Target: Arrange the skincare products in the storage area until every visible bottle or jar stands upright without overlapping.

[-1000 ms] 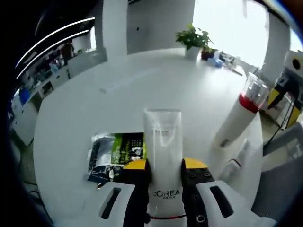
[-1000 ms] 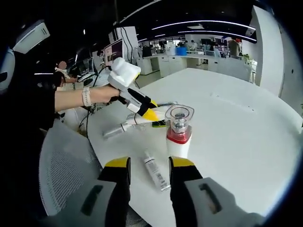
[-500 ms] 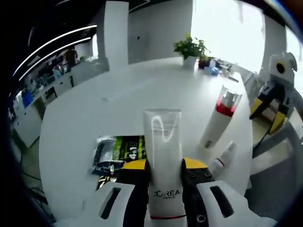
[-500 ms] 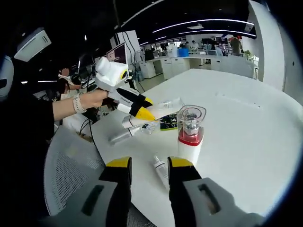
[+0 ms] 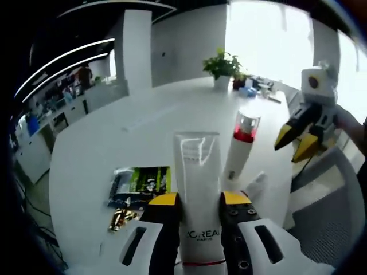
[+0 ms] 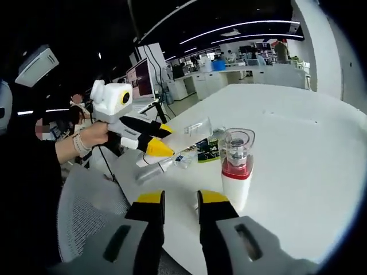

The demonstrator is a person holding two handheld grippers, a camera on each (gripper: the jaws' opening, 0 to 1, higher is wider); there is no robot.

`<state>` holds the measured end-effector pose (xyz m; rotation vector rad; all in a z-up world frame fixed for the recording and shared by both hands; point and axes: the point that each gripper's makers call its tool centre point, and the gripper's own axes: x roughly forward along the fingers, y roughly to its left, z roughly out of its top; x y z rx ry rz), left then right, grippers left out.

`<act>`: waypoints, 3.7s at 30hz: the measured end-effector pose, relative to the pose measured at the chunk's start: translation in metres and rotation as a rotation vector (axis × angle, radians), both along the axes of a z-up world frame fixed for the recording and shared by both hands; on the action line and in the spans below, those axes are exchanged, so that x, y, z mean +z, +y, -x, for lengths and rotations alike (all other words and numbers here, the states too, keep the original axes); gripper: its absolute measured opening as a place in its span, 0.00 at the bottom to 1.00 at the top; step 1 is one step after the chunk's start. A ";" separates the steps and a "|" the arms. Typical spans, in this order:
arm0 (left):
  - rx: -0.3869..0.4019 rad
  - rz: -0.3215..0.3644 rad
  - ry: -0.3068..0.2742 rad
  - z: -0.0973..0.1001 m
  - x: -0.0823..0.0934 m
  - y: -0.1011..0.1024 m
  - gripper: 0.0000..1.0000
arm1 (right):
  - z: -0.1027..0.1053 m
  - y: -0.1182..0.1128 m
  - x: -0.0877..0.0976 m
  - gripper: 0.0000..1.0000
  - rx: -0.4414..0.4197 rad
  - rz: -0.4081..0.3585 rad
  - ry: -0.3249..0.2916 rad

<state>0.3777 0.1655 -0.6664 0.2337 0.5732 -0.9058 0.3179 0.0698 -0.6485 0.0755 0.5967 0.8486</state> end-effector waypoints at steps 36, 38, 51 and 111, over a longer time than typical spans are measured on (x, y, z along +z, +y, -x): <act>-0.057 0.067 -0.063 0.046 0.019 -0.022 0.21 | -0.024 0.041 0.008 0.23 -0.217 -0.512 0.165; -0.059 0.073 -0.066 0.048 0.020 -0.025 0.22 | -0.025 0.043 0.010 0.22 -0.220 -0.534 0.174; 0.014 0.154 -0.045 0.049 0.023 -0.023 0.22 | -0.029 0.049 0.021 0.14 -0.222 -0.565 0.170; -0.239 0.159 -0.034 0.059 0.001 -0.024 0.28 | -0.009 0.071 0.026 0.04 0.149 -0.232 -0.153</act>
